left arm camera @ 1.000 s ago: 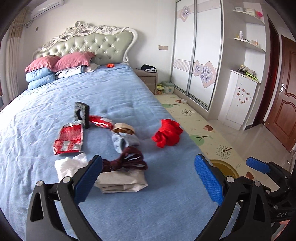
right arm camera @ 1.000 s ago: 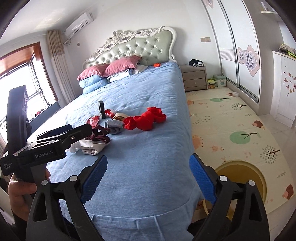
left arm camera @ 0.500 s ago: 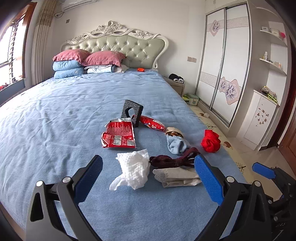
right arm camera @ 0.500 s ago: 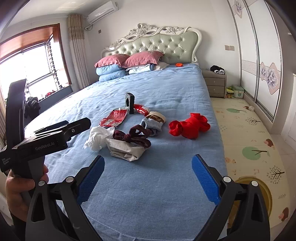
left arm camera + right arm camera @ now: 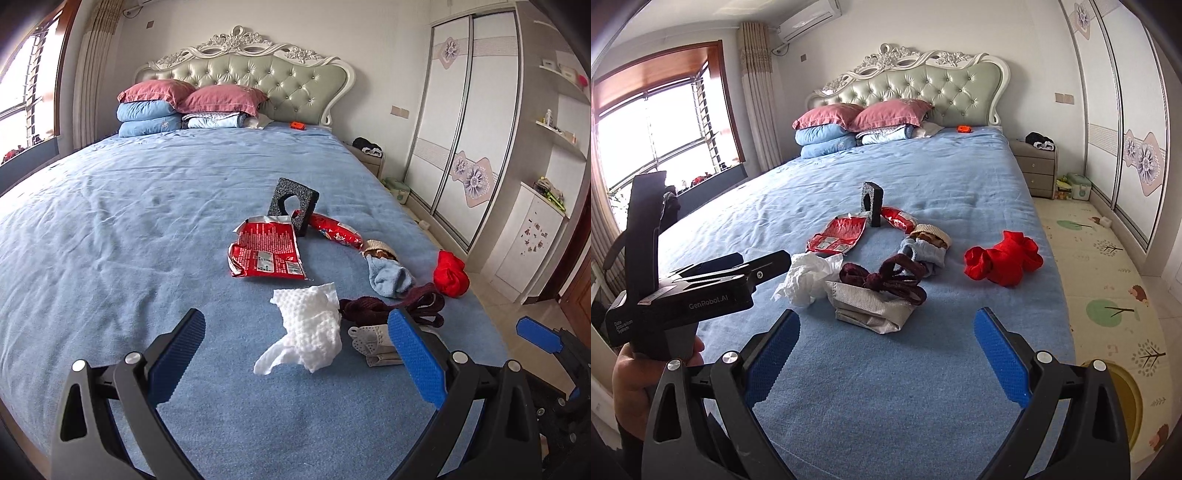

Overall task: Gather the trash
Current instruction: 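Move both tools back over the bed toward the remaining items, then grasp the grey cloth bag with the right tool while the left tool grasps the white tissue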

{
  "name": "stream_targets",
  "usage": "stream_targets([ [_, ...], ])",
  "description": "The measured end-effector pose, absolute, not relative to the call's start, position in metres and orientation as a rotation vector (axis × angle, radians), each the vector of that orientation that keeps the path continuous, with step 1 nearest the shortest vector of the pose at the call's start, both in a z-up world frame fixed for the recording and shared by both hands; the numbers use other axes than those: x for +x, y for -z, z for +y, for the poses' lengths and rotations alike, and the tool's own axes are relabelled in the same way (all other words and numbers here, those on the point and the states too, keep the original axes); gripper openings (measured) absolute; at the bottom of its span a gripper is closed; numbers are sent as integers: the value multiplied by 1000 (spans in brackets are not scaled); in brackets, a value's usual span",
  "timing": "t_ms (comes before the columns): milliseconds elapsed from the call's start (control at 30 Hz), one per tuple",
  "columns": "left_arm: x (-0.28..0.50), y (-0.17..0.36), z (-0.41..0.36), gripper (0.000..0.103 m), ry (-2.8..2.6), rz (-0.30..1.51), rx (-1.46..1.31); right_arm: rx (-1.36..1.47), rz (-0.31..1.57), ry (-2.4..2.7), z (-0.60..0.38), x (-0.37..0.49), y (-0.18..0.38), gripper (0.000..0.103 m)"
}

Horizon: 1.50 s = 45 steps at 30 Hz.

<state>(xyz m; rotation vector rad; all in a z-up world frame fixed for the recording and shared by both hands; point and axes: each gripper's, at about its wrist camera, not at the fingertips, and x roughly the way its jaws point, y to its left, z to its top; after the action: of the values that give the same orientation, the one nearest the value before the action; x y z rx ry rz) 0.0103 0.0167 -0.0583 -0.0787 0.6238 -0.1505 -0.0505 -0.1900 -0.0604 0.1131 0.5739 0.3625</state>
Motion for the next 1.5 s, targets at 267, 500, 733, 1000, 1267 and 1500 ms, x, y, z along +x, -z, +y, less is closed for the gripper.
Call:
stream_targets([
  [267,10,56,12,99,157,624,-68,119,579,-377,-189,-47,64,92],
  [500,10,52,10,99,144,622,-66,121,572,-373,-193,-47,66,92],
  [733,10,53,6,99,133,628,-58,129,573,-395,-195,-45,68,92],
  [1000,13,53,18,99,108,630,-81,58,569,-409,-182,-47,68,89],
  [1267,16,60,25,99,116,658,-79,21,634,-428,-168,-28,82,74],
  [1500,24,66,34,99,110,680,-90,9,693,-430,-157,-5,88,60],
])
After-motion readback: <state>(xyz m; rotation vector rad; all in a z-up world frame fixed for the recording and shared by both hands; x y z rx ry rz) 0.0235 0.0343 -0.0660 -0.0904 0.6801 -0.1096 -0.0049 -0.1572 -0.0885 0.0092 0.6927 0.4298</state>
